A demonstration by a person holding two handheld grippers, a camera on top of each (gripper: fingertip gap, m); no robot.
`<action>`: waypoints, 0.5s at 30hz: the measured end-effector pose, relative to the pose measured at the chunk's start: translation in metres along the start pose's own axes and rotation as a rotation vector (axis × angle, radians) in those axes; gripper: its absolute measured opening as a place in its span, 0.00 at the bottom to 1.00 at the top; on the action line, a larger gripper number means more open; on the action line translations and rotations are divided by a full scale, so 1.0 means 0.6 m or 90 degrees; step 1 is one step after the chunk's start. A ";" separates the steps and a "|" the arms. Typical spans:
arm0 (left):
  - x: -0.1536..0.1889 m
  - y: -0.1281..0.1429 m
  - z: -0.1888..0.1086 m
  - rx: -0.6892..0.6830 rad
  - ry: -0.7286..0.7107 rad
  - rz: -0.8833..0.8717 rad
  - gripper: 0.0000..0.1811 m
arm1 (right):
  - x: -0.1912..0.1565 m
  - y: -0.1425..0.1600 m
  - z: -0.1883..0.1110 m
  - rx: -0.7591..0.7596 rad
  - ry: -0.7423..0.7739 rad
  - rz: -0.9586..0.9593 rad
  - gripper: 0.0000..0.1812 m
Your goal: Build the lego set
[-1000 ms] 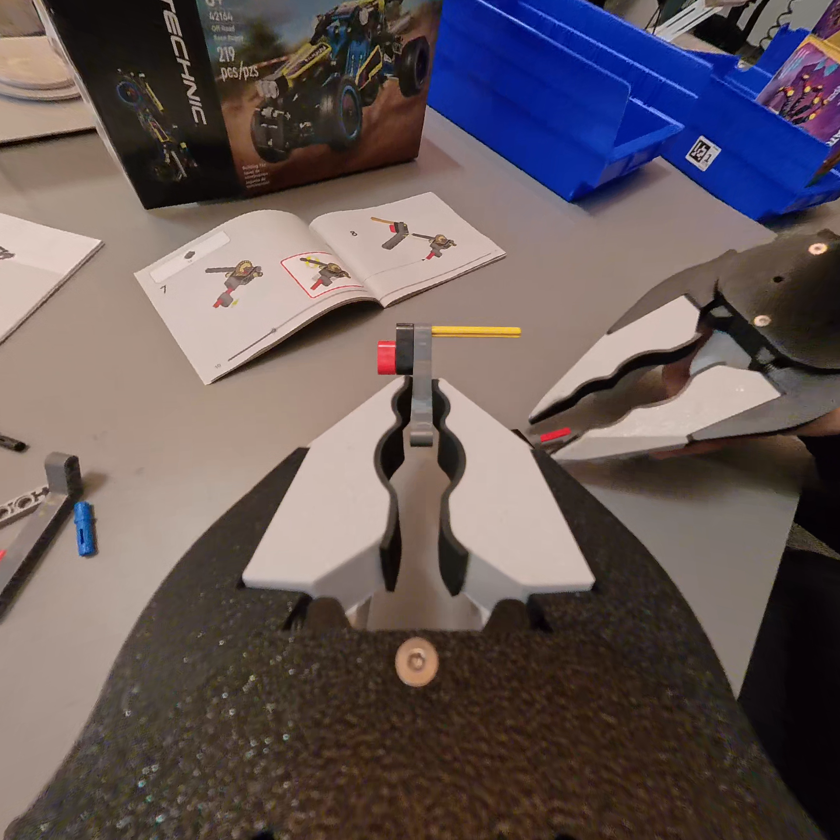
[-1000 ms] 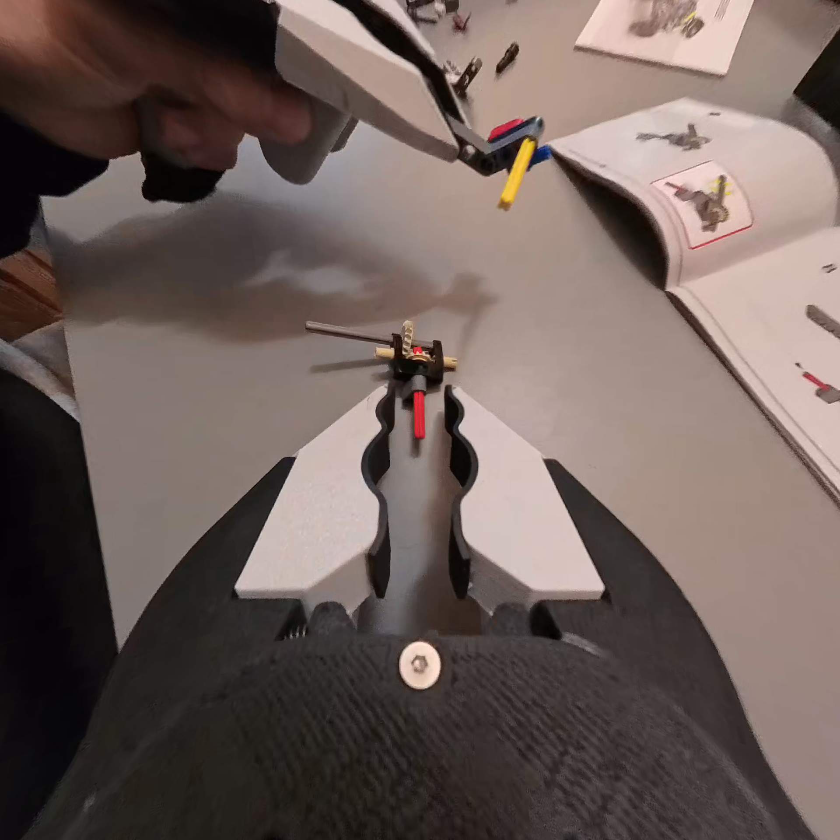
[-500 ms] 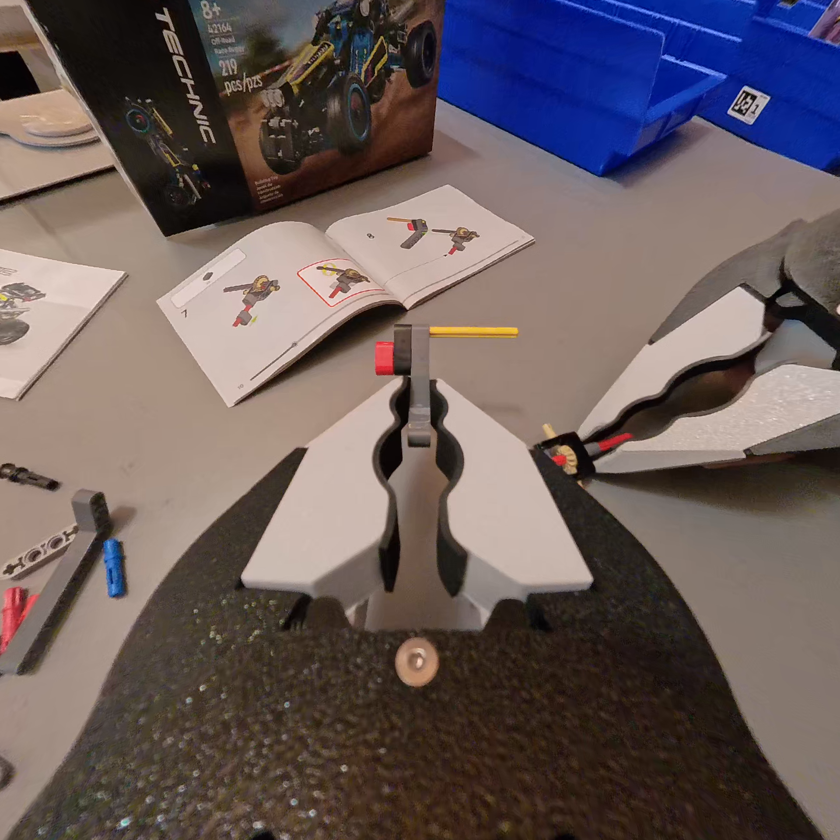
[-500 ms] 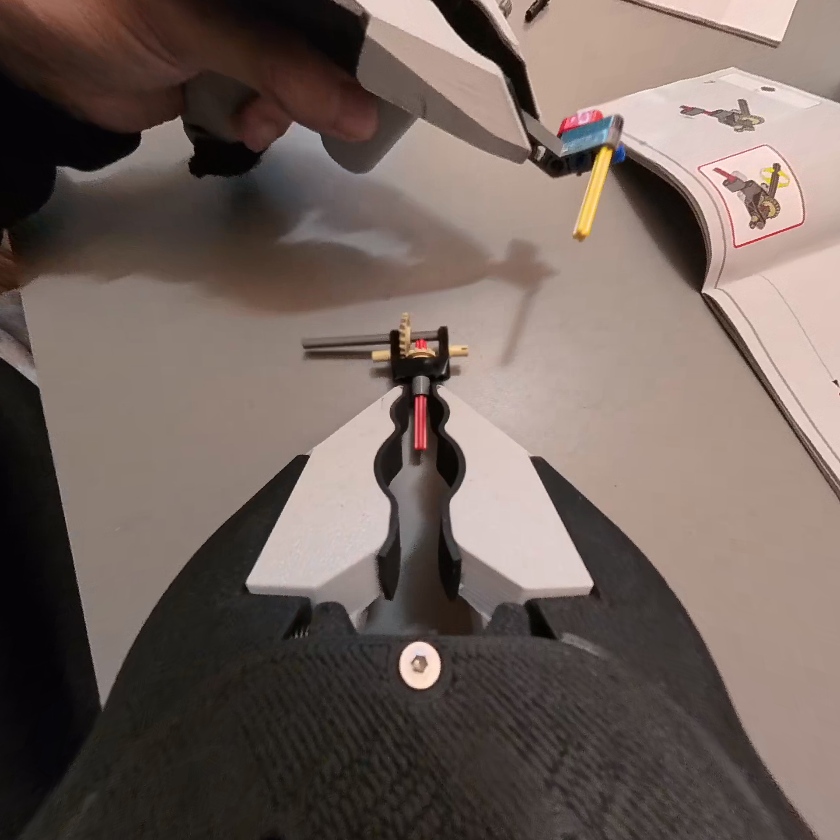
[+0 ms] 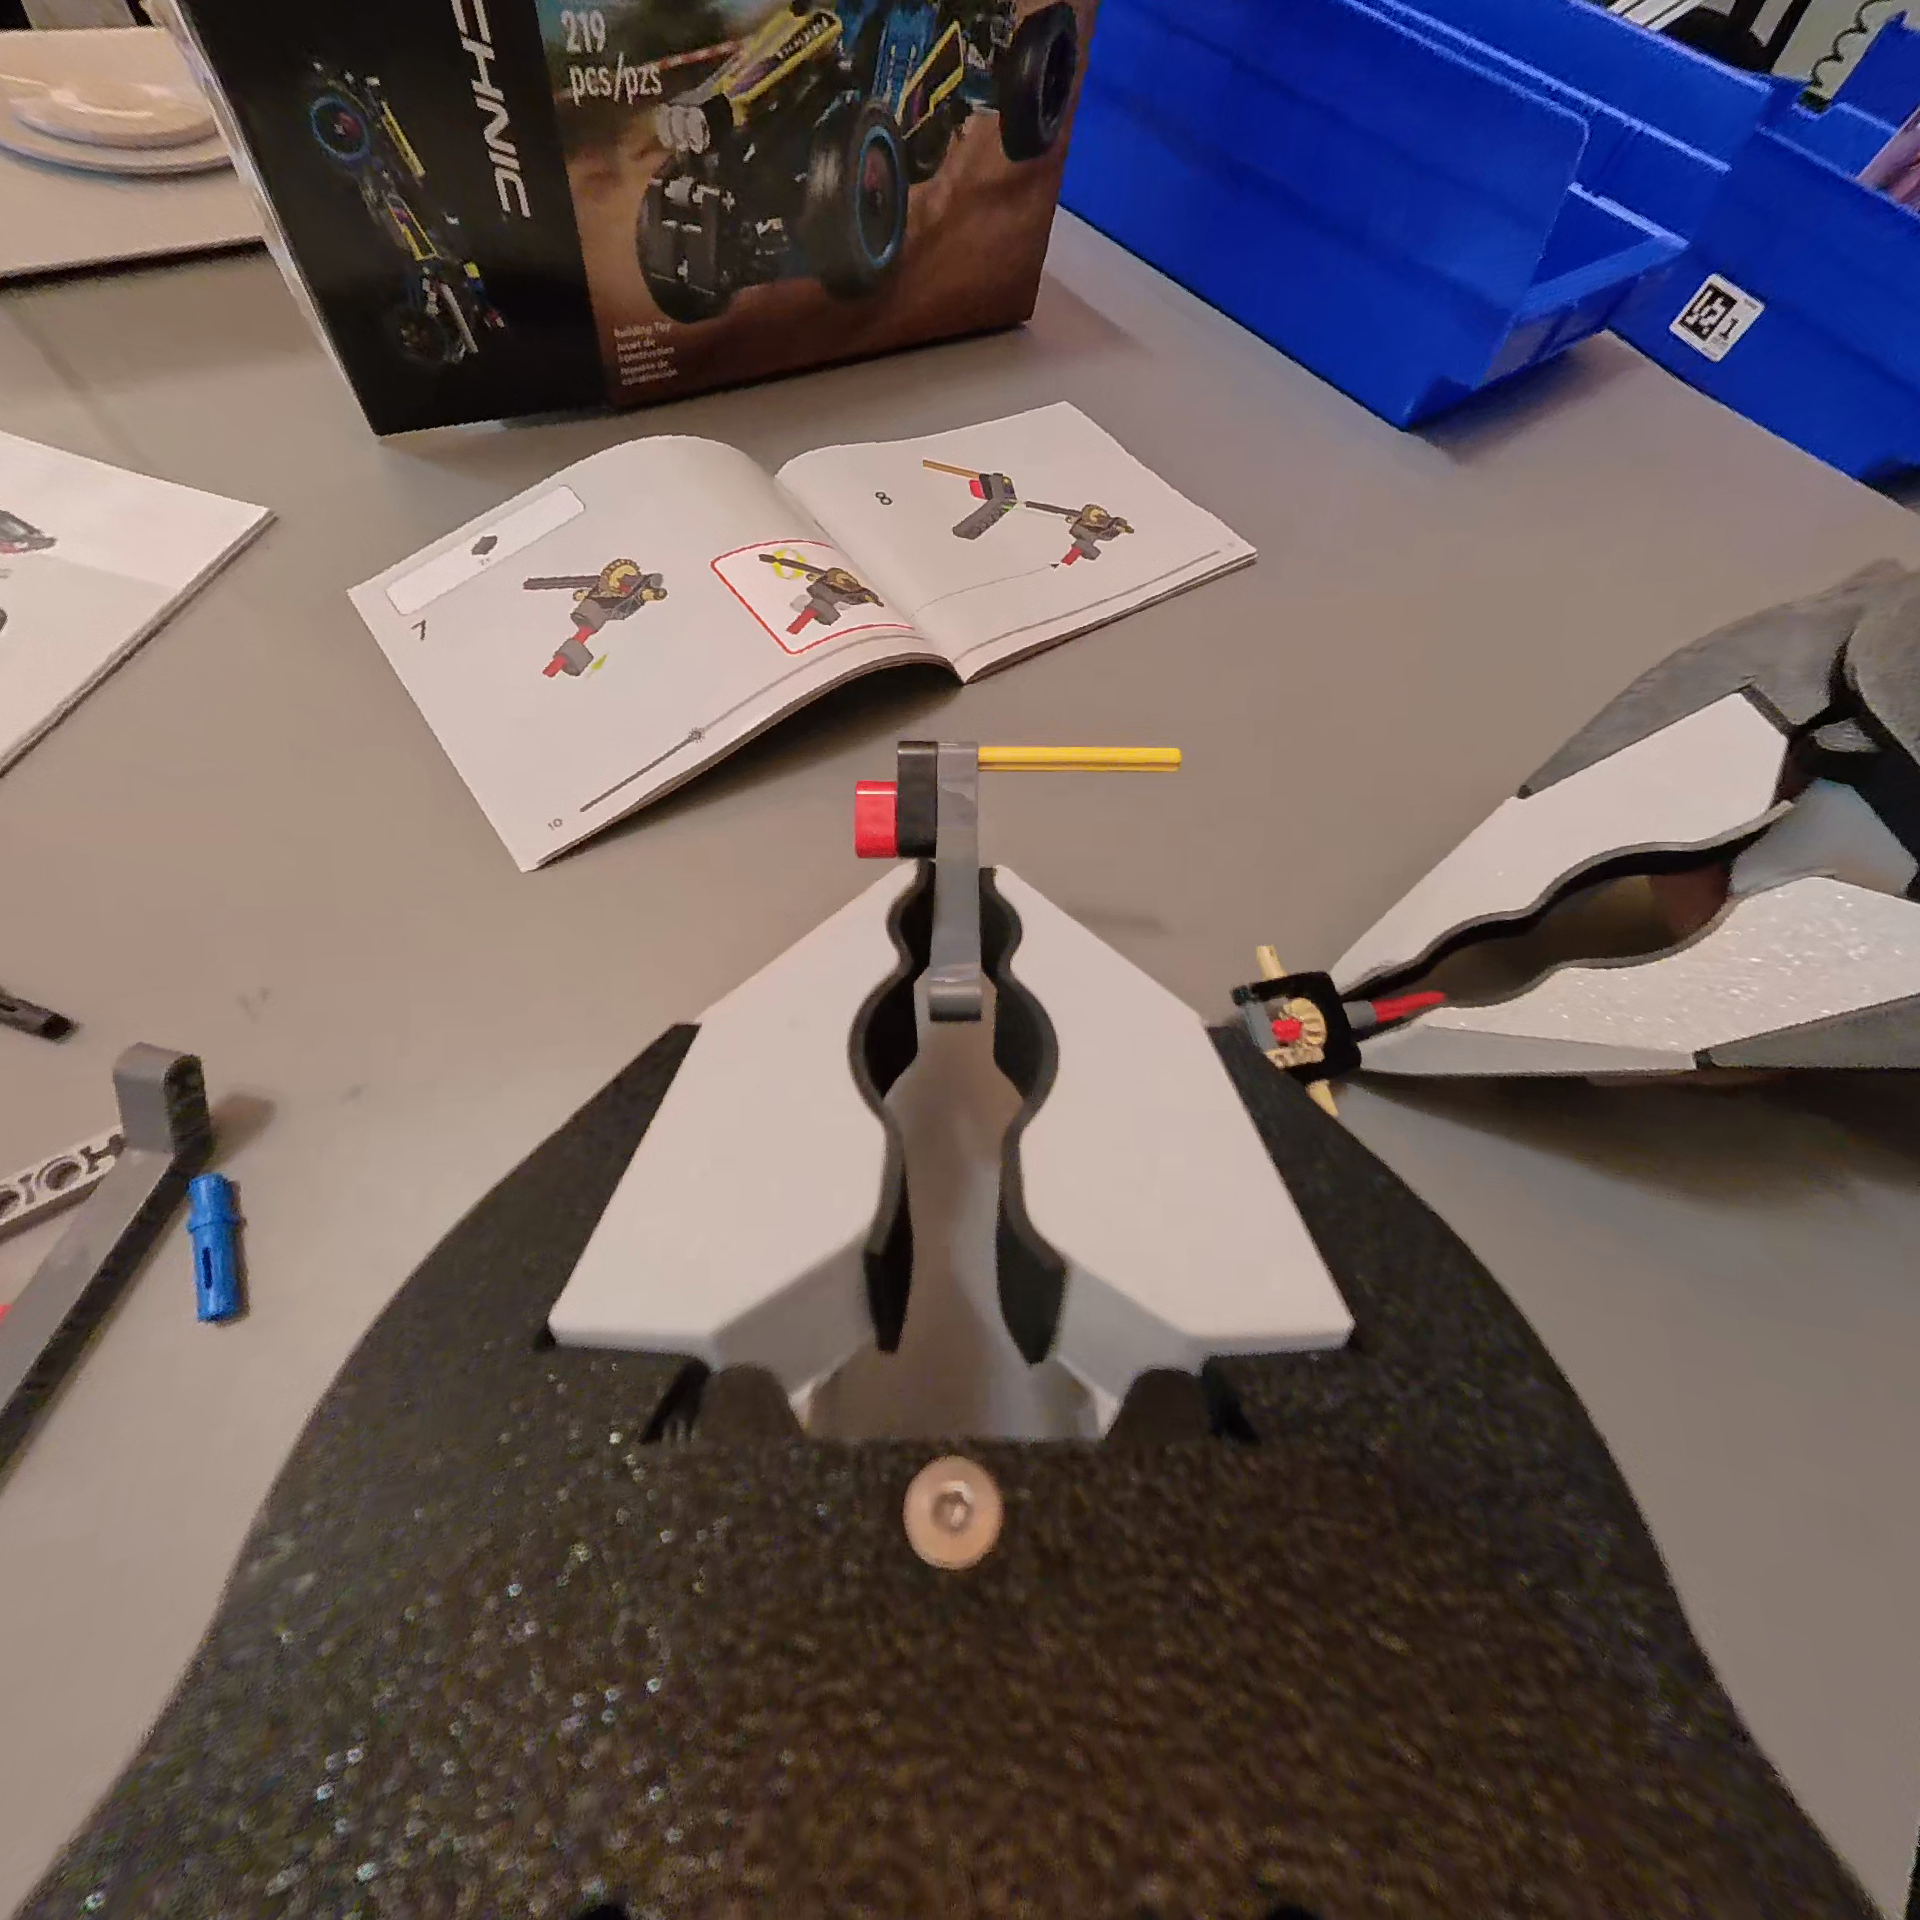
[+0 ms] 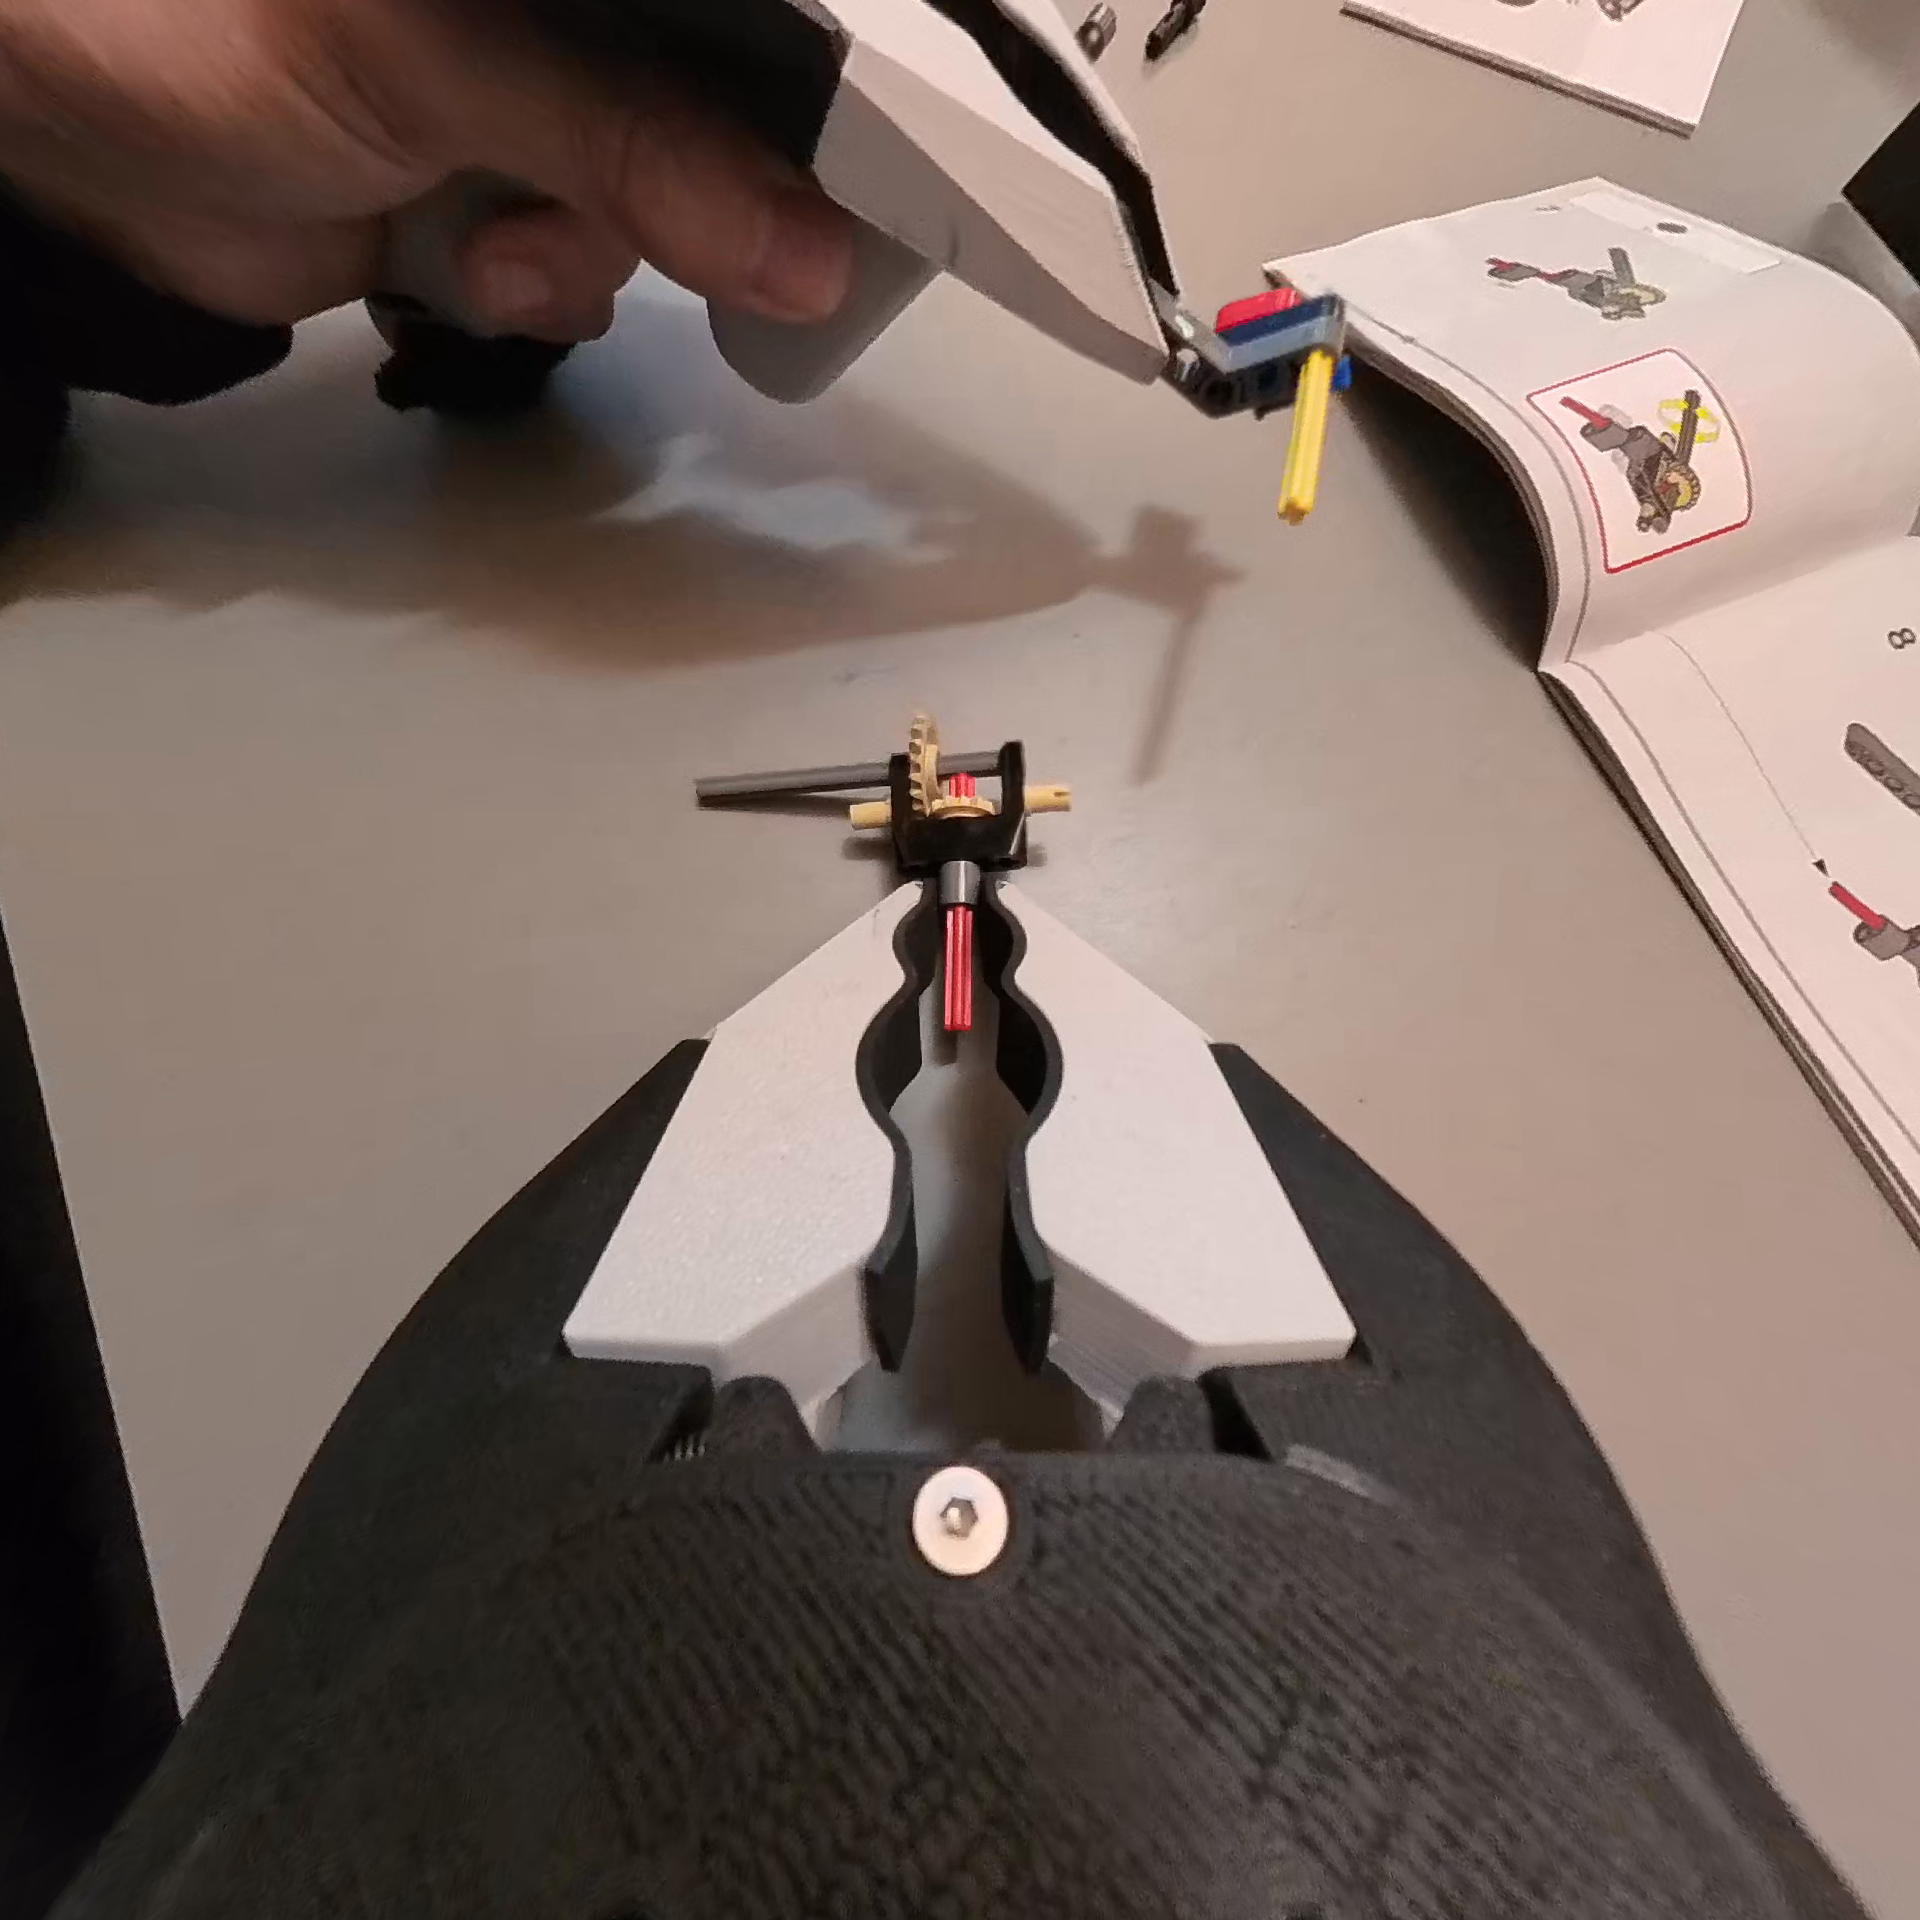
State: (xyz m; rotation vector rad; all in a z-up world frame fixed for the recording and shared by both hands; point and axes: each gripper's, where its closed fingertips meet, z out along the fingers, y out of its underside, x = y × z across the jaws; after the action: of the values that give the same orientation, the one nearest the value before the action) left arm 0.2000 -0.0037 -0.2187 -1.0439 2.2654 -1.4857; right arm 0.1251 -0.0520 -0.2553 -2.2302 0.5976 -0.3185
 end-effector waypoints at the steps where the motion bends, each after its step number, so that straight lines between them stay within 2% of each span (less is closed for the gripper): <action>1: 0.000 0.001 0.001 -0.002 0.002 -0.003 0.03 | 0.000 0.000 0.000 0.000 0.000 0.001 0.03; 8: 0.000 0.010 0.008 -0.031 -0.006 0.007 0.03 | 0.010 -0.002 0.002 0.000 0.032 -0.015 0.03; 15: 0.001 0.028 0.020 -0.082 0.002 0.003 0.03 | 0.010 -0.002 0.003 0.000 0.014 0.003 0.03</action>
State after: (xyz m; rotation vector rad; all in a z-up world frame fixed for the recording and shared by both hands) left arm 0.1989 -0.0088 -0.2386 -1.0717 2.3916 -1.3549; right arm 0.1313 -0.0531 -0.2554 -2.2282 0.6152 -0.3415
